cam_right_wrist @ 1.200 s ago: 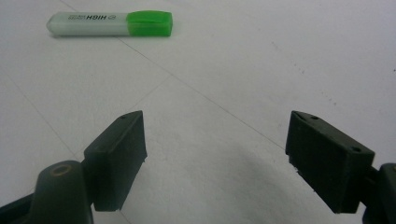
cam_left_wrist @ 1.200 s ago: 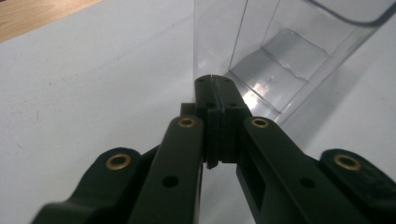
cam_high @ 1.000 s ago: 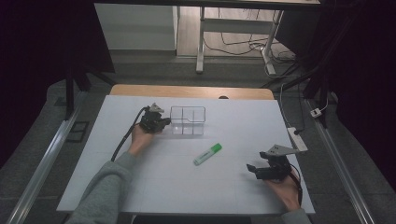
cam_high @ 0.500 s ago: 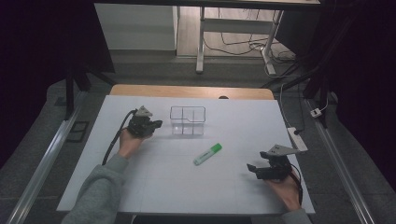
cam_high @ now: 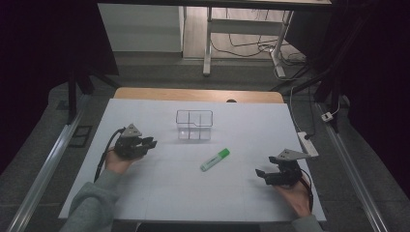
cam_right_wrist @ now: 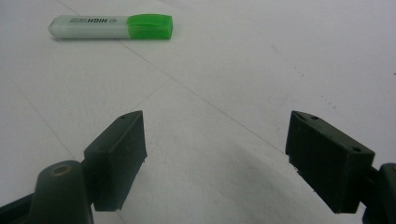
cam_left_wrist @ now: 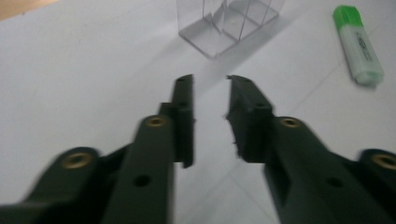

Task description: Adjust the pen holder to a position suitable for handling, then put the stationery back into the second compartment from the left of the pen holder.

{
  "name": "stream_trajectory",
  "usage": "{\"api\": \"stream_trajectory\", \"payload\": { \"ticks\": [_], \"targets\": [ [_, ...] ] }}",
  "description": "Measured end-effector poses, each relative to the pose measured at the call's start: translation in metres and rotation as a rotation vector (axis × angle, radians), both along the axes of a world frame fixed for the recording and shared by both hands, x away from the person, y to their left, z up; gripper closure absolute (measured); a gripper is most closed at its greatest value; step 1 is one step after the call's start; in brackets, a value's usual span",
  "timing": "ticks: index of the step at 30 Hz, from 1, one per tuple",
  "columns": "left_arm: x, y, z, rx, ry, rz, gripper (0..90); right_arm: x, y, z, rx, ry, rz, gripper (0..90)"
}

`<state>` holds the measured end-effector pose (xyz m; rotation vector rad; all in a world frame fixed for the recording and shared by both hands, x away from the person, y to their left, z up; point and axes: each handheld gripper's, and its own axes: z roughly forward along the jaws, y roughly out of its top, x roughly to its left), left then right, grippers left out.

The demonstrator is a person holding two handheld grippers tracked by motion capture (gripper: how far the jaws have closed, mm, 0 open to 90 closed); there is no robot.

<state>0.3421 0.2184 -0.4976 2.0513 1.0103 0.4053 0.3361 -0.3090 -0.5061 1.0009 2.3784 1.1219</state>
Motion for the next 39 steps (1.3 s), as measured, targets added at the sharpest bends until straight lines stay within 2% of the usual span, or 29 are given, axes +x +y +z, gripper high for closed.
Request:
{"api": "stream_trajectory", "payload": {
  "ticks": [3, 6, 9, 14, 21, 29, 39],
  "targets": [
    [-0.013, 0.004, -0.002, 0.002, 0.012, -0.001, 52.3, 0.001, 0.0, 0.0, 0.004, 0.002, 0.004, 20.1],
    [-0.026, 0.008, -0.005, -0.001, 0.027, -0.005, 43.0, 0.001, 0.0, 0.0, 0.005, 0.002, 0.005, 20.1],
    [-0.038, 0.012, -0.008, 0.002, 0.04, -0.016, 39.1, 0.001, -0.001, 0.0, 0.003, 0.004, 0.007, 20.1],
    [-0.051, 0.02, -0.008, -0.002, 0.037, -0.005, 35.4, 0.001, 0.0, 0.0, 0.006, 0.0, 0.004, 20.1],
    [-0.054, 0.021, -0.014, 0.008, 0.057, -0.001, 33.1, 0.001, 0.0, 0.001, -0.001, -0.003, 0.002, 20.2],
    [-0.052, 0.019, -0.014, 0.013, 0.054, 0.001, 32.3, 0.003, 0.003, 0.003, 0.007, -0.005, 0.008, 20.2],
    [-0.053, 0.016, -0.015, 0.029, 0.058, -0.005, 30.6, 0.013, 0.015, 0.01, 0.02, 0.0, 0.031, 20.2]
  ]
}}
